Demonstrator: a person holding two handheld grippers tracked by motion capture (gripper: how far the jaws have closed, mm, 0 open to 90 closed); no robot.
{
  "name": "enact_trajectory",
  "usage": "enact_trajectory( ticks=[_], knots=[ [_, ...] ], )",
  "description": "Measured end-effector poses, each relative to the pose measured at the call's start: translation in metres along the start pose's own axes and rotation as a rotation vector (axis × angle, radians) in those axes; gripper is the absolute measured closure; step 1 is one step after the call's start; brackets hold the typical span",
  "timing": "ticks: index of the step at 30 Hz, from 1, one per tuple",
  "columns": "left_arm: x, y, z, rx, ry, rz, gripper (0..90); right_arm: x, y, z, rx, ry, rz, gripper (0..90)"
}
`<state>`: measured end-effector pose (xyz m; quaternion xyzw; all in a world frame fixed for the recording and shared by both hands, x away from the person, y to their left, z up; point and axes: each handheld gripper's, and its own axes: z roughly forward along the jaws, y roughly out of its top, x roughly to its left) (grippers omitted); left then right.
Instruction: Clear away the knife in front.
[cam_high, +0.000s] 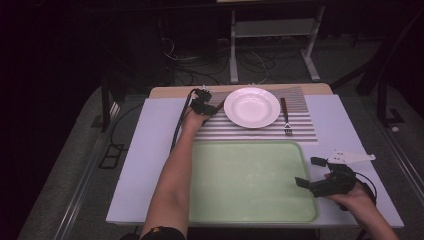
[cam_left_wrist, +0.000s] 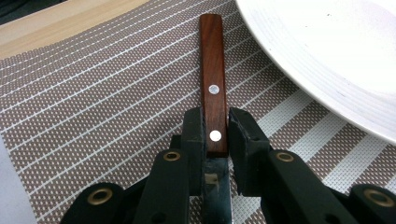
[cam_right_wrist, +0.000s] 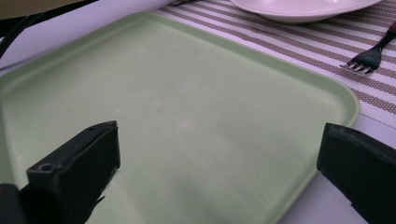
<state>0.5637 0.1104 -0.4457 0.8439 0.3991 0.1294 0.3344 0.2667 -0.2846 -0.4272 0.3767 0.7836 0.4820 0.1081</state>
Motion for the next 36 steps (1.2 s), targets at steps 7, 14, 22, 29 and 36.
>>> enact_trajectory(
  ticks=[7, 14, 22, 29, 36],
  knots=[
    [0.0, -0.001, 0.0, -0.007, 0.001, 0.005, 77.0, 0.0, 0.0, 0.0, -0.001, 0.0, 0.001, 0.0],
    [-0.001, -0.001, 0.0, -0.005, 0.005, 0.009, 77.4, 0.0, 0.0, -0.001, -0.003, -0.001, 0.004, 0.0],
    [0.001, 0.0, -0.002, 0.003, 0.007, 0.0, 77.3, 0.0, 0.0, -0.001, -0.003, 0.0, 0.006, 0.0],
    [0.007, 0.001, -0.018, 0.012, 0.02, -0.022, 77.3, -0.001, 0.0, -0.001, -0.008, -0.004, 0.006, 0.0],
    [0.009, 0.002, -0.033, 0.012, 0.026, -0.033, 77.3, -0.001, 0.0, 0.0, -0.006, -0.002, 0.006, 0.0]
  ],
)
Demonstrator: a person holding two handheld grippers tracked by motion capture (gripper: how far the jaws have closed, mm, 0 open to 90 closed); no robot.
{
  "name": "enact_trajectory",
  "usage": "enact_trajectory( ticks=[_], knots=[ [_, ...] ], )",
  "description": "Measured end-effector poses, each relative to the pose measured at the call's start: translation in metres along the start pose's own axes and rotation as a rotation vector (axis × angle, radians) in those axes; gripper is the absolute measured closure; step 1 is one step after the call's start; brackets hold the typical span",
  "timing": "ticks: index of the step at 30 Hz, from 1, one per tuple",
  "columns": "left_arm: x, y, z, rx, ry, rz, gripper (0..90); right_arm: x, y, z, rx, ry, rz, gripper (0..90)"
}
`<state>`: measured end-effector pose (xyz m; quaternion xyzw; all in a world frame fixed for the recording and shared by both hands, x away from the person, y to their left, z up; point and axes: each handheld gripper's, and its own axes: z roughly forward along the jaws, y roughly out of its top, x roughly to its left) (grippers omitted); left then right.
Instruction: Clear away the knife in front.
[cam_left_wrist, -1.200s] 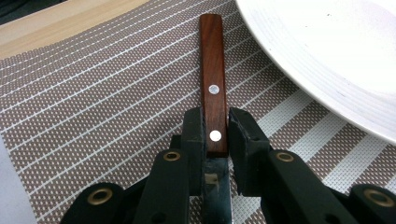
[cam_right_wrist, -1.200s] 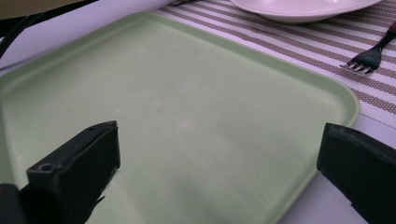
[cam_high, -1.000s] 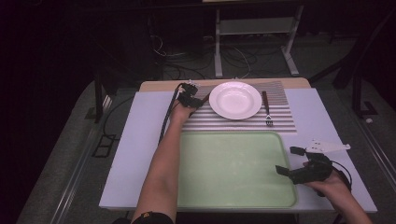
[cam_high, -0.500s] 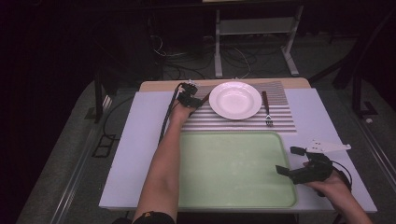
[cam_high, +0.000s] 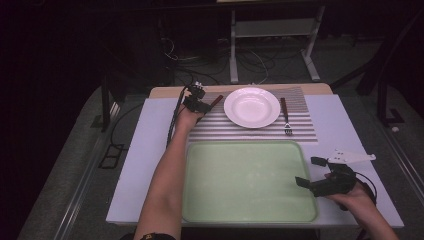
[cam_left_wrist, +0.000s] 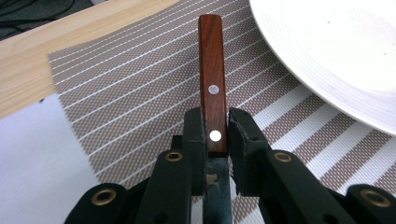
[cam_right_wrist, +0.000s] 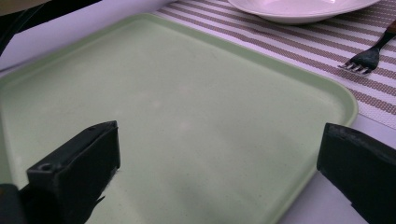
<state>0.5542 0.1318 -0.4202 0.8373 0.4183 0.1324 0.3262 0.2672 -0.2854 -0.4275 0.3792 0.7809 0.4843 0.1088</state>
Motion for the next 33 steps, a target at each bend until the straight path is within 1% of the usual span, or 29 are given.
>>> enact_trajectory(
  ticks=[4, 5, 6, 9, 11, 12, 14, 16, 18, 19, 20, 22, 24, 25, 26, 27, 30, 31, 32, 33],
  knots=[
    [0.0, -0.001, -0.009, 0.0, 0.001, -0.01, 77.3, 0.0, 0.0, 0.0, 0.002, 0.0, -0.002, 0.0],
    [0.0, -0.002, -0.014, 0.007, 0.001, -0.012, 77.3, 0.0, 0.0, 0.0, 0.002, 0.001, -0.002, 0.0],
    [0.0, -0.002, -0.014, 0.007, 0.001, -0.012, 77.3, 0.0, 0.0, 0.0, 0.002, 0.001, -0.002, 0.0],
    [-0.002, -0.004, -0.021, 0.006, -0.003, -0.028, 77.3, 0.001, 0.0, 0.001, 0.006, 0.002, -0.004, 0.0],
    [-0.005, -0.007, -0.028, -0.001, -0.008, -0.032, 77.3, 0.001, 0.0, 0.001, 0.006, 0.001, -0.003, 0.0],
    [-0.005, -0.007, -0.028, -0.001, -0.008, -0.032, 77.3, 0.001, 0.0, 0.001, 0.007, 0.001, -0.003, 0.0],
    [-0.009, -0.011, -0.035, -0.005, -0.011, -0.033, 77.3, 0.002, 0.0, 0.001, 0.007, 0.001, -0.005, 0.0],
    [-0.01, -0.012, -0.038, -0.006, -0.014, -0.035, 77.4, 0.002, 0.0, 0.001, 0.006, 0.001, -0.007, 0.0],
    [-0.015, -0.017, -0.045, -0.016, -0.028, -0.042, 77.3, 0.002, 0.0, 0.001, 0.005, 0.001, -0.009, 0.0],
    [-0.015, -0.017, -0.045, -0.016, -0.028, -0.042, 77.4, 0.002, 0.0, 0.001, 0.005, 0.001, -0.009, 0.0],
    [-0.019, -0.02, -0.049, -0.019, -0.04, -0.036, 77.3, 0.002, 0.0, 0.001, 0.006, 0.002, -0.008, 0.0],
    [-0.022, -0.022, -0.054, -0.022, -0.038, -0.038, 77.3, 0.003, 0.0, 0.002, 0.007, 0.003, -0.01, 0.0],
    [-0.024, -0.024, -0.056, -0.028, -0.045, -0.037, 77.3, 0.003, 0.0, 0.002, 0.009, 0.001, -0.01, 0.0],
    [-0.028, -0.027, -0.061, -0.027, -0.052, -0.035, 77.3, 0.003, 0.0, 0.002, 0.008, 0.002, -0.009, 0.0],
    [-0.028, -0.027, -0.061, -0.027, -0.052, -0.035, 77.3, 0.003, 0.0, 0.002, 0.008, 0.002, -0.009, 0.0],
    [-0.032, -0.03, -0.067, -0.031, -0.051, -0.026, 77.3, 0.002, 0.0, 0.002, 0.005, 0.001, -0.003, 0.0],
    [-0.036, -0.031, -0.071, -0.039, -0.061, -0.024, 77.3, 0.002, 0.001, 0.002, 0.006, -0.003, -0.005, 0.0],
    [-0.042, -0.032, -0.076, -0.042, -0.071, -0.016, 77.3, 0.002, 0.001, 0.001, 0.0, -0.004, -0.005, 0.0],
    [-0.042, -0.032, -0.076, -0.042, -0.071, -0.016, 77.3, 0.002, 0.001, 0.001, -0.001, -0.005, -0.007, 0.0],
    [-0.044, -0.033, -0.078, -0.045, -0.072, -0.012, 77.3, 0.002, 0.001, 0.0, -0.001, -0.01, -0.011, 0.0]
  ],
)
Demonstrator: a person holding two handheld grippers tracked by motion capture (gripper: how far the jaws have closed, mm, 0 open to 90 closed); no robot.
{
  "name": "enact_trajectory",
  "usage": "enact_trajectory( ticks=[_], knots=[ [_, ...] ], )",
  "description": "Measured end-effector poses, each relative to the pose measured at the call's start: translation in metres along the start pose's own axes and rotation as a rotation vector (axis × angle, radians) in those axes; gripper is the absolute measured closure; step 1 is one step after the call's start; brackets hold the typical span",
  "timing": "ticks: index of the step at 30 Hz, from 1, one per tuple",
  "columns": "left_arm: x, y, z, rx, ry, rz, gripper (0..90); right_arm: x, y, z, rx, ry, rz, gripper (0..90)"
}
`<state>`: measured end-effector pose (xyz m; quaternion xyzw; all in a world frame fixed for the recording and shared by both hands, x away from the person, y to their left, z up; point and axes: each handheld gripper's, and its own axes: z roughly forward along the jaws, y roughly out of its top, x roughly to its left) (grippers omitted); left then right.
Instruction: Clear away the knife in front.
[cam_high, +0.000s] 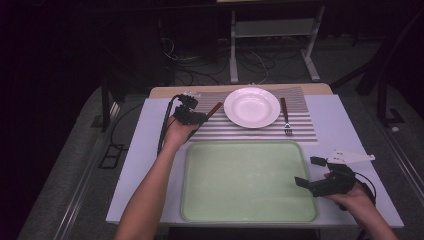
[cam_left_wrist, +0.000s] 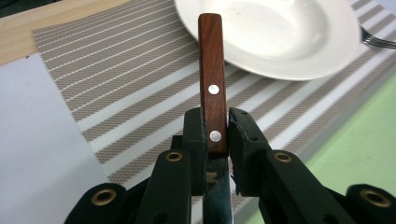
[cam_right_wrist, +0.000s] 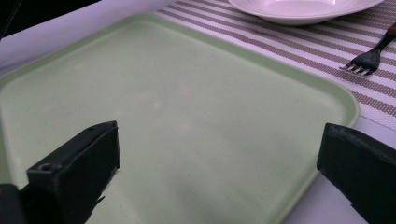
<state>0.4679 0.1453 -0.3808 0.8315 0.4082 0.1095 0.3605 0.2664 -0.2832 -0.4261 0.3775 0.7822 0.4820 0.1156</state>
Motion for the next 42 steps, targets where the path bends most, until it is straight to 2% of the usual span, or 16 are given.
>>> enact_trajectory(
  ticks=[4, 12, 18, 26, 33, 38, 42],
  knots=[
    [-0.017, -0.007, -0.009, -0.01, -0.027, 0.014, 77.3, 0.001, 0.0, -0.002, -0.01, -0.006, -0.001, 0.0],
    [-0.038, -0.024, -0.025, -0.032, -0.052, 0.028, 77.3, 0.0, 0.0, -0.003, -0.013, -0.011, 0.007, 0.0],
    [-0.047, -0.04, -0.034, -0.049, -0.062, 0.02, 77.3, 0.0, 0.0, -0.004, -0.016, -0.005, 0.007, 0.0],
    [-0.061, -0.061, -0.047, -0.059, -0.053, 0.026, 77.3, 0.001, 0.0, -0.003, -0.016, 0.002, 0.003, 0.0],
    [-0.072, -0.077, -0.048, -0.057, -0.062, 0.025, 77.3, 0.002, 0.0, -0.002, -0.016, 0.007, 0.0, 0.0],
    [-0.083, -0.095, -0.043, -0.03, -0.078, 0.024, 77.2, 0.001, 0.0, -0.002, -0.015, 0.008, 0.0, 0.0],
    [-0.085, -0.106, -0.04, -0.012, -0.079, 0.015, 77.2, 0.001, 0.0, -0.002, -0.015, 0.008, -0.002, 0.0]
  ],
)
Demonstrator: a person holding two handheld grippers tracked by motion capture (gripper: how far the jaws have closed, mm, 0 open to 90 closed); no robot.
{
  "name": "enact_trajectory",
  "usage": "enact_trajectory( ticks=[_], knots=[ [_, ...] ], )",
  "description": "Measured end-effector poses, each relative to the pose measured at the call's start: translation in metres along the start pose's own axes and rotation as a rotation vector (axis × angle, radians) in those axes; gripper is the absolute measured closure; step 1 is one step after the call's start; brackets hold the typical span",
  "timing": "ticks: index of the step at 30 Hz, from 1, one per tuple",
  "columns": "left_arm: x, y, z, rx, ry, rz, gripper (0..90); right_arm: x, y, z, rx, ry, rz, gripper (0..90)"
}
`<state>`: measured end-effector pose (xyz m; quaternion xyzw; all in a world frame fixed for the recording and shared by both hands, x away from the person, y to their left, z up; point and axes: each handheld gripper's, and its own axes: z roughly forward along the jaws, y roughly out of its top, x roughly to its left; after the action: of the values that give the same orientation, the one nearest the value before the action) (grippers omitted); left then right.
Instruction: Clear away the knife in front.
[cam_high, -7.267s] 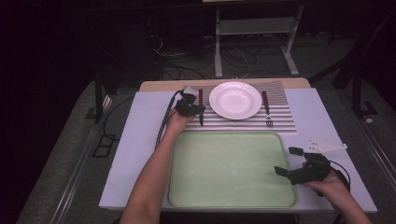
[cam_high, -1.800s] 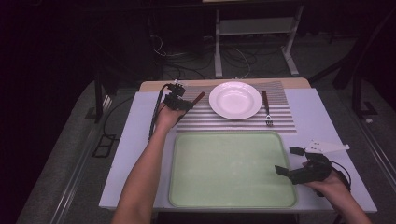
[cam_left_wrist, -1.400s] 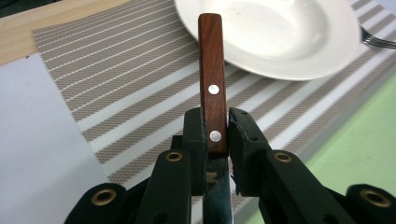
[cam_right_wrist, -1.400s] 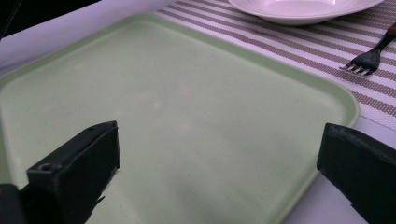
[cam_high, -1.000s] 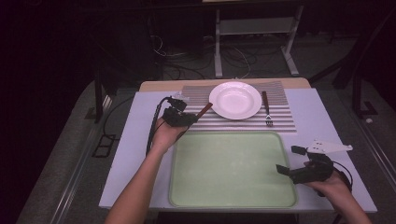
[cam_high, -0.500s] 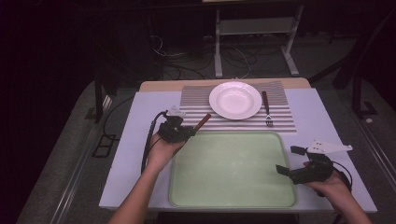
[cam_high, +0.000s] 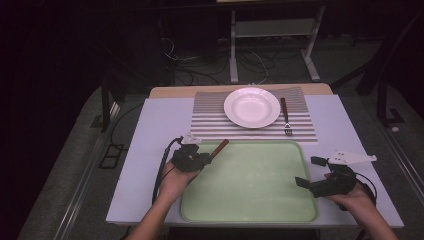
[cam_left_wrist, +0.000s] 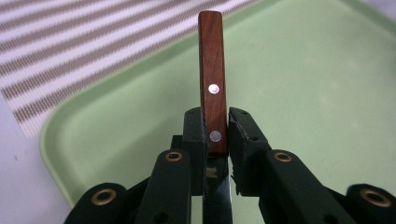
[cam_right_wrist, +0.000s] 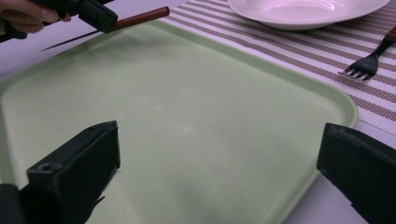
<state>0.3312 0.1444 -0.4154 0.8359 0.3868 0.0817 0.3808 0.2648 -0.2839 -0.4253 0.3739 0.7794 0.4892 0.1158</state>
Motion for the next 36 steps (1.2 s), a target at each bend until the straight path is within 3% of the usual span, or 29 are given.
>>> enact_trajectory(
  ticks=[12, 16, 18, 21, 24, 28, 36],
  knots=[
    [-0.004, -0.014, 0.015, 0.071, 0.007, -0.008, 77.1, 0.001, -0.001, -0.001, 0.002, 0.0, -0.002, 0.0],
    [-0.002, -0.015, 0.018, 0.074, 0.001, -0.003, 75.6, 0.001, -0.001, -0.001, 0.003, -0.003, -0.006, 0.0],
    [-0.003, -0.014, 0.018, 0.071, 0.012, 0.01, 68.7, 0.001, -0.001, 0.0, 0.009, -0.004, -0.01, 0.0],
    [-0.005, -0.012, 0.016, 0.048, 0.0, 0.019, 67.7, 0.001, -0.001, 0.0, 0.011, -0.001, -0.013, 0.0],
    [-0.008, -0.007, 0.015, 0.026, -0.03, 0.06, 74.7, 0.002, -0.001, 0.001, 0.021, 0.001, -0.024, 0.0],
    [-0.012, -0.001, 0.018, 0.012, -0.079, 0.075, 89.2, 0.003, -0.001, 0.003, 0.022, 0.004, -0.023, 0.0],
    [-0.018, 0.003, 0.036, 0.064, -0.099, 0.103, 89.6, 0.004, -0.001, 0.002, 0.026, 0.005, -0.027, 0.0]
  ],
)
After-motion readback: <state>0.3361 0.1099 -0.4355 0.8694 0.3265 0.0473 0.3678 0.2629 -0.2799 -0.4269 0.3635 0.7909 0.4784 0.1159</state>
